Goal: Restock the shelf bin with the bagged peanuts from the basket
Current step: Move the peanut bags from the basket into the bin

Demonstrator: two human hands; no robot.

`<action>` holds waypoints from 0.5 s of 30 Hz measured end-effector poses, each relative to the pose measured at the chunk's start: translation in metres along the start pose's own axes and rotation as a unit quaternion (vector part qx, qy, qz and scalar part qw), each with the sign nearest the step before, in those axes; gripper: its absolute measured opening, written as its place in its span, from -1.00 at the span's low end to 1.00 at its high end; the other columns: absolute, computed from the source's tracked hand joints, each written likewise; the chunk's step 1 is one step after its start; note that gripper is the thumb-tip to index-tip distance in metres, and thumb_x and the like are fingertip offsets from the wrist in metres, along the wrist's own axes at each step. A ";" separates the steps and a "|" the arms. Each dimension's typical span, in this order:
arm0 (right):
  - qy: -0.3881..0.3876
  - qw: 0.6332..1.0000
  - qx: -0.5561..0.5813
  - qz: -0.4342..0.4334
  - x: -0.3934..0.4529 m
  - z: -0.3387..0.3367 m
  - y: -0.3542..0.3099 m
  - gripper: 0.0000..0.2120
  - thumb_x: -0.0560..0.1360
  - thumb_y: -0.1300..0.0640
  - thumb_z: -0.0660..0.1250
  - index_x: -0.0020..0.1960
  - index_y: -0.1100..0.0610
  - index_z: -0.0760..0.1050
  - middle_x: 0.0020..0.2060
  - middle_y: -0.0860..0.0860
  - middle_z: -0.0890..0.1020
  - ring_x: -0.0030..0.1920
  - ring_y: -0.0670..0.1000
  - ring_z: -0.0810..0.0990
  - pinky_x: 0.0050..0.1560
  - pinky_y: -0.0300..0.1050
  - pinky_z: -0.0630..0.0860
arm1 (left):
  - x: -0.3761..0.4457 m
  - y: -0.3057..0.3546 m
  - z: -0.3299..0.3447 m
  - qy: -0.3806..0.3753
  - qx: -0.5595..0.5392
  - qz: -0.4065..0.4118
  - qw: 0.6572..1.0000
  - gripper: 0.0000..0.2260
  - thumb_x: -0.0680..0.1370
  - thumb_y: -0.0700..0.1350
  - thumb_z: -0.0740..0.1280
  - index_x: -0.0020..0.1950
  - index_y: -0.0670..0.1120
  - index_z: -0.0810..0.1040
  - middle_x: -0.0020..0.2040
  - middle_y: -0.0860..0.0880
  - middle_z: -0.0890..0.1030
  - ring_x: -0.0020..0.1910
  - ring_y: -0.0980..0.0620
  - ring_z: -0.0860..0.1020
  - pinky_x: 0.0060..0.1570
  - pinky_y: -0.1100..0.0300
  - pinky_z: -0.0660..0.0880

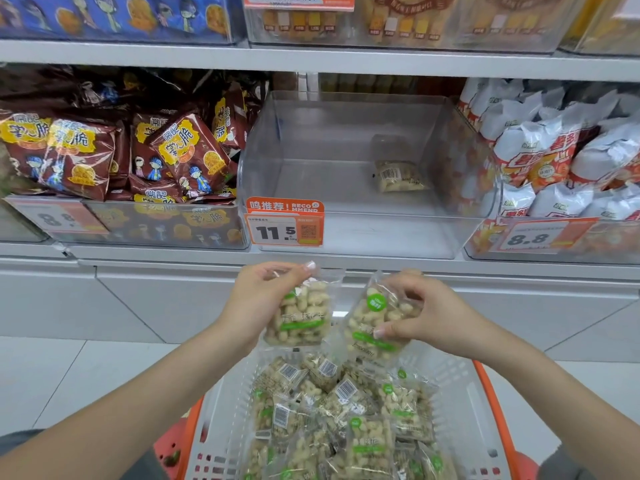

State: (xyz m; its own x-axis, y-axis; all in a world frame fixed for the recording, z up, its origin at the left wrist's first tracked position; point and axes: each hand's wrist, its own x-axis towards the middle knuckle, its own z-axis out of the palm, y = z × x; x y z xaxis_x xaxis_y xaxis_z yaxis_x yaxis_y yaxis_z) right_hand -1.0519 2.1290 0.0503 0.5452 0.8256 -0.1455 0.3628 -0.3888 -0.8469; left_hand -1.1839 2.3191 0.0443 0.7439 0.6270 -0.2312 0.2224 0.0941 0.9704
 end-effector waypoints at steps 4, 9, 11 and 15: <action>0.001 0.998 0.026 -0.059 0.002 0.005 -0.016 -0.42 0.14 0.18 0.65 0.02 -0.14 0.45 -0.07 -0.01 0.59 -0.06 -0.08 0.56 -0.01 -0.28 0.46 | -0.008 0.003 0.015 -0.090 -0.014 -0.102 0.991 -0.71 0.40 0.08 0.44 -0.07 -0.12 0.68 -0.11 -0.13 0.69 -0.18 -0.21 0.62 0.01 -0.24 0.51; 0.003 0.993 -0.023 -0.114 0.009 0.013 -0.024 -0.51 0.13 0.16 0.65 -0.10 -0.13 0.48 -0.12 -0.21 0.54 -0.11 -0.24 0.49 -0.08 -0.43 0.34 | -0.004 0.009 0.019 -0.140 -0.089 -0.165 0.972 -0.63 0.52 0.15 0.25 0.07 -0.14 0.58 0.09 -0.19 0.62 0.02 -0.17 0.59 0.17 -0.13 0.44; 0.030 0.990 -0.031 -0.134 0.011 0.012 -0.024 -0.48 0.14 0.14 0.63 -0.03 -0.20 0.50 0.01 -0.12 0.49 -0.03 -0.27 0.46 -0.01 -0.49 0.31 | -0.003 0.011 0.015 -0.196 -0.115 -0.135 0.964 -0.41 0.43 0.27 0.30 0.23 -0.16 0.52 0.18 -0.18 0.59 0.13 -0.19 0.57 0.13 -0.04 0.46; 0.075 0.985 0.008 -0.156 0.013 0.010 -0.025 -0.47 0.14 0.07 0.61 0.05 -0.20 0.54 -0.01 -0.06 0.43 -0.04 -0.24 0.44 -0.02 -0.47 0.34 | -0.005 0.003 0.014 -0.251 -0.092 -0.034 0.963 -0.10 0.08 0.01 0.65 0.35 -0.04 0.37 0.19 -0.16 0.53 0.02 -0.18 0.52 -0.02 -0.01 0.42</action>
State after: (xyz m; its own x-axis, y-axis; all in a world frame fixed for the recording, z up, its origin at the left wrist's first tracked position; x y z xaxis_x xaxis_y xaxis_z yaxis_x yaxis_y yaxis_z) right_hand -1.0611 2.1538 0.0644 0.5153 0.8337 0.1987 0.5194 -0.1193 -0.8462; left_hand -1.1780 2.3061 0.0475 0.9528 0.1658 -0.2542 0.2002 0.2859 0.9371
